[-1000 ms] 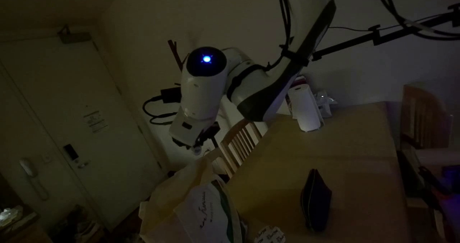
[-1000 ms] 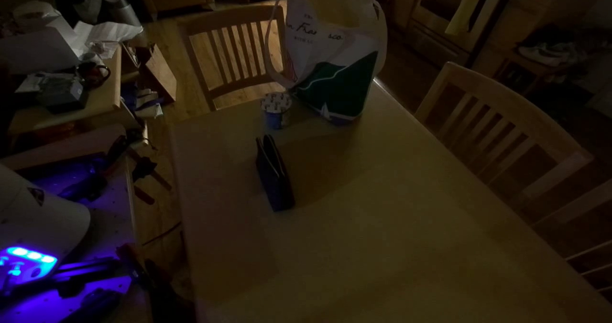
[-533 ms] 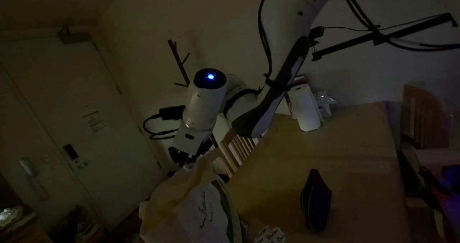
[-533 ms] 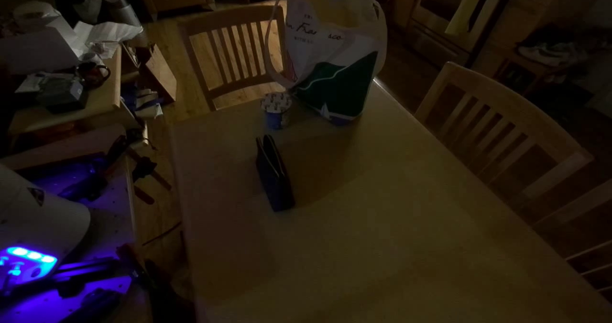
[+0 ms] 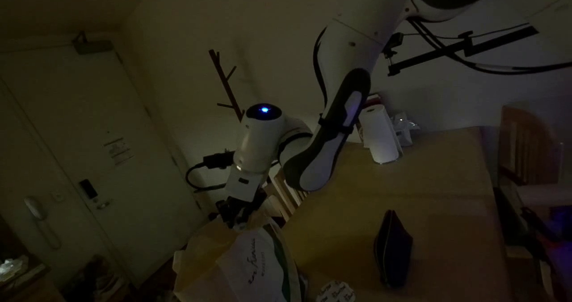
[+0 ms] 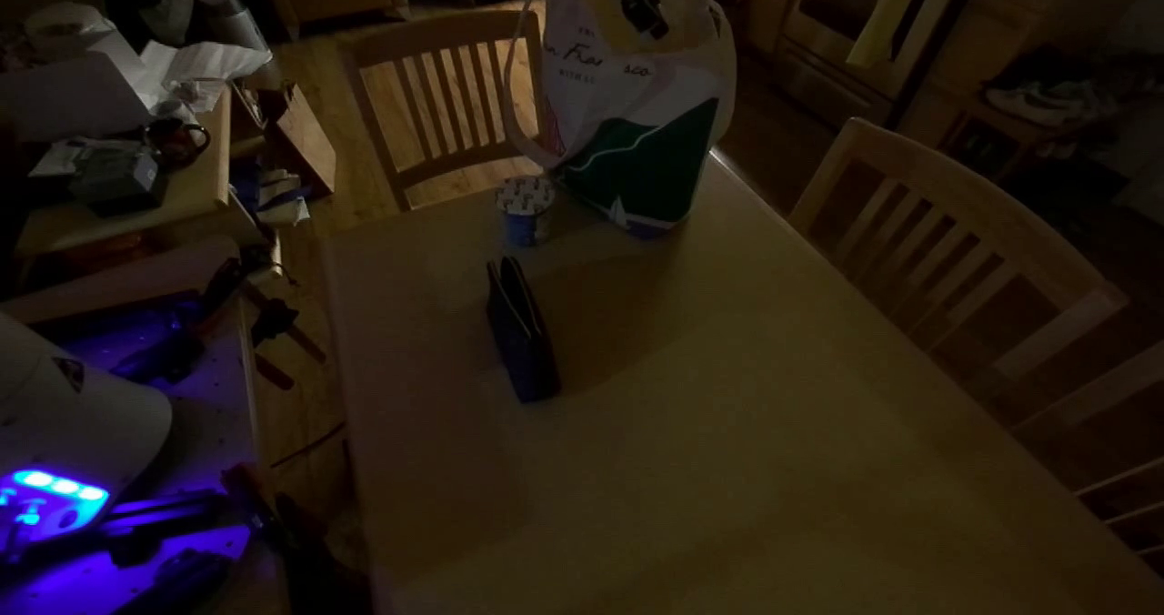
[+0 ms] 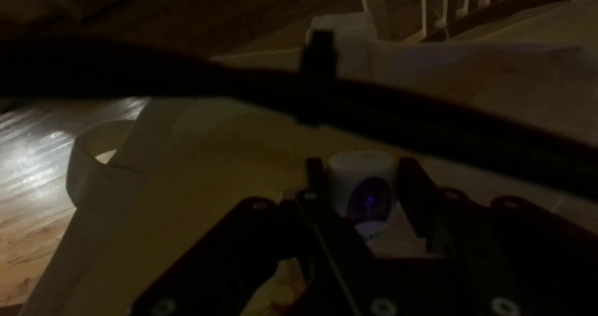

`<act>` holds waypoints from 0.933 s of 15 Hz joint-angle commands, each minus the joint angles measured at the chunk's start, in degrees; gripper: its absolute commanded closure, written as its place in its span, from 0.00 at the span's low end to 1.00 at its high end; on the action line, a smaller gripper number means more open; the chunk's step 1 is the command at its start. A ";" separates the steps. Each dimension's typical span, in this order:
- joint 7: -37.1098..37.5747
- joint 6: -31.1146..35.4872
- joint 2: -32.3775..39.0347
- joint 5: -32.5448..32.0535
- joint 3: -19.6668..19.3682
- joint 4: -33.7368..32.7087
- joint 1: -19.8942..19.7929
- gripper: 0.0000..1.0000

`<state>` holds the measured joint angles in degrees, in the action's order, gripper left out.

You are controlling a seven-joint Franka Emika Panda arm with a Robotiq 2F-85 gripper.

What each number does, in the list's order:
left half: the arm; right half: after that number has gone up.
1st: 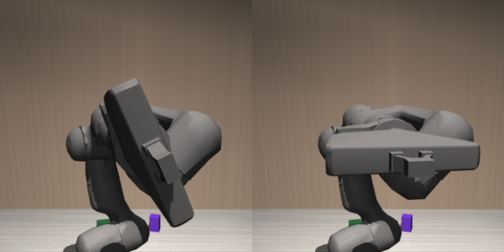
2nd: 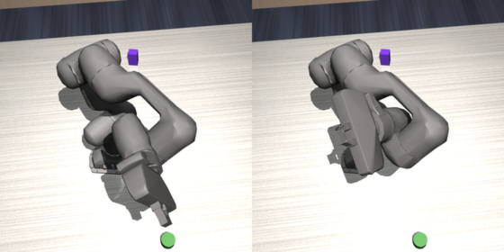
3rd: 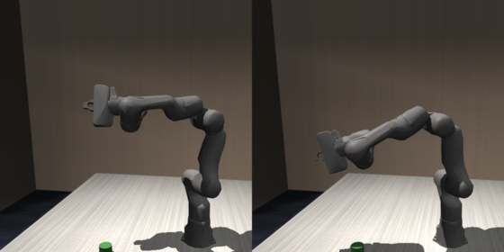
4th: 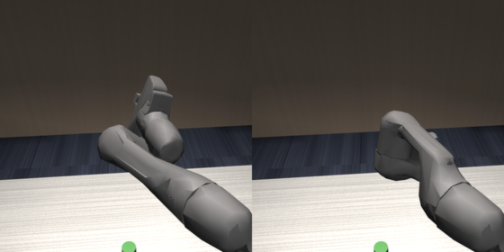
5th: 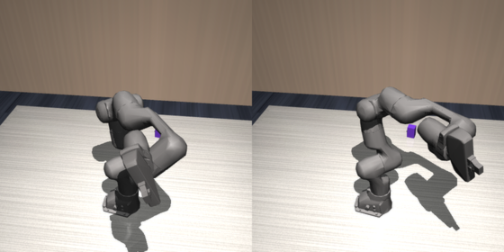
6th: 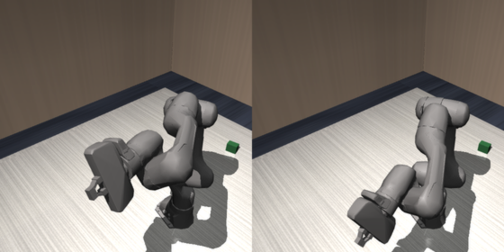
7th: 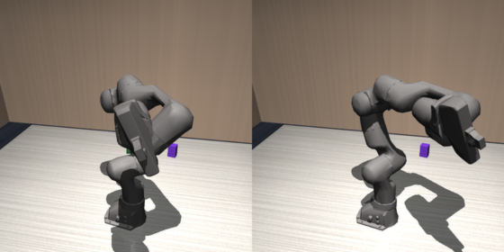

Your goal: Put the toothbrush inside the dark blue toiletry bag, pick up the white object from the table and put it inside the white and blue bag

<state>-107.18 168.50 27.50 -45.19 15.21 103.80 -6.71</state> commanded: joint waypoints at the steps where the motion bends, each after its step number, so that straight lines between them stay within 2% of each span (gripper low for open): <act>1: -7.29 -2.15 2.01 5.37 5.23 -1.72 -4.37 0.33; 2: -7.97 -2.40 2.13 6.13 5.99 -1.72 -5.09 0.32; 5: -5.55 -4.30 1.14 4.93 4.41 -2.00 -4.24 0.14; 6: -6.88 -3.23 0.39 7.85 0.10 -1.77 -0.52 0.07; 7: -6.69 -2.83 0.37 8.13 -0.57 -1.86 -0.07 0.02; 9: -5.11 -6.04 -0.90 9.06 -3.28 -1.77 2.37 0.00; 14: -0.37 -21.76 -7.62 10.09 -9.11 0.29 8.67 0.00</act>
<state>-110.45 154.37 25.33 -36.20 9.20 101.60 -1.67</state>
